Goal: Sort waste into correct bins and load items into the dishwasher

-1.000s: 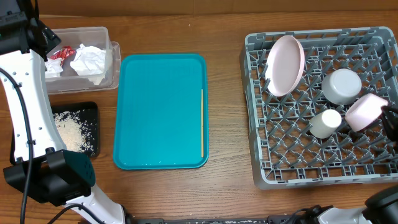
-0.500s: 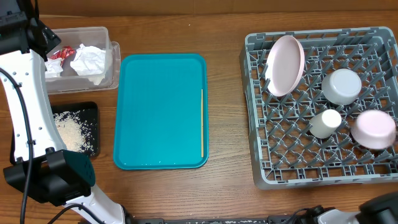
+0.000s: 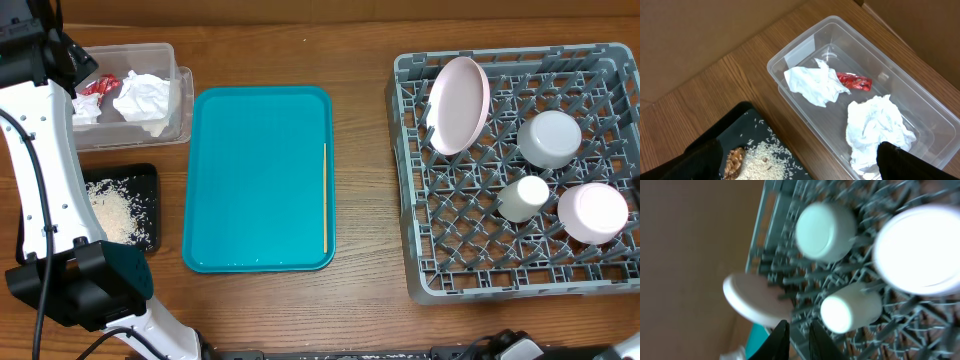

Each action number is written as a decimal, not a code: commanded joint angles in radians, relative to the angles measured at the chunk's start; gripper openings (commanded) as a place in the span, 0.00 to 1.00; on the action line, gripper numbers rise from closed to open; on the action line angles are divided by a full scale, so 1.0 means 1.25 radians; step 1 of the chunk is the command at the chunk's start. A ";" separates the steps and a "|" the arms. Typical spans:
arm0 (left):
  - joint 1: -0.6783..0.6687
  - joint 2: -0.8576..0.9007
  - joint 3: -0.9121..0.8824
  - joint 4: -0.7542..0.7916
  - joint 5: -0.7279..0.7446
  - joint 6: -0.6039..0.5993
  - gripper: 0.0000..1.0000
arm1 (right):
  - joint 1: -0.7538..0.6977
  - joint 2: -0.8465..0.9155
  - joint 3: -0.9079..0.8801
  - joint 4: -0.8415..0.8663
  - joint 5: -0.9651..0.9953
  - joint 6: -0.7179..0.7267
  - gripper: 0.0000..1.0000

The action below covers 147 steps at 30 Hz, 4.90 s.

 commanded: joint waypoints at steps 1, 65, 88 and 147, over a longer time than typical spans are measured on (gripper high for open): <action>-0.004 0.000 0.004 0.000 -0.002 -0.011 1.00 | 0.121 -0.045 0.022 -0.002 0.027 -0.017 0.17; -0.004 0.000 0.004 0.000 -0.002 -0.011 1.00 | 1.451 0.580 0.021 0.473 0.844 0.398 0.51; -0.007 0.000 0.004 0.000 -0.002 -0.011 1.00 | 1.452 0.664 0.021 0.452 0.895 0.402 0.25; -0.008 0.000 0.004 0.000 -0.002 -0.011 1.00 | 0.926 0.451 0.365 0.070 0.656 -0.058 0.31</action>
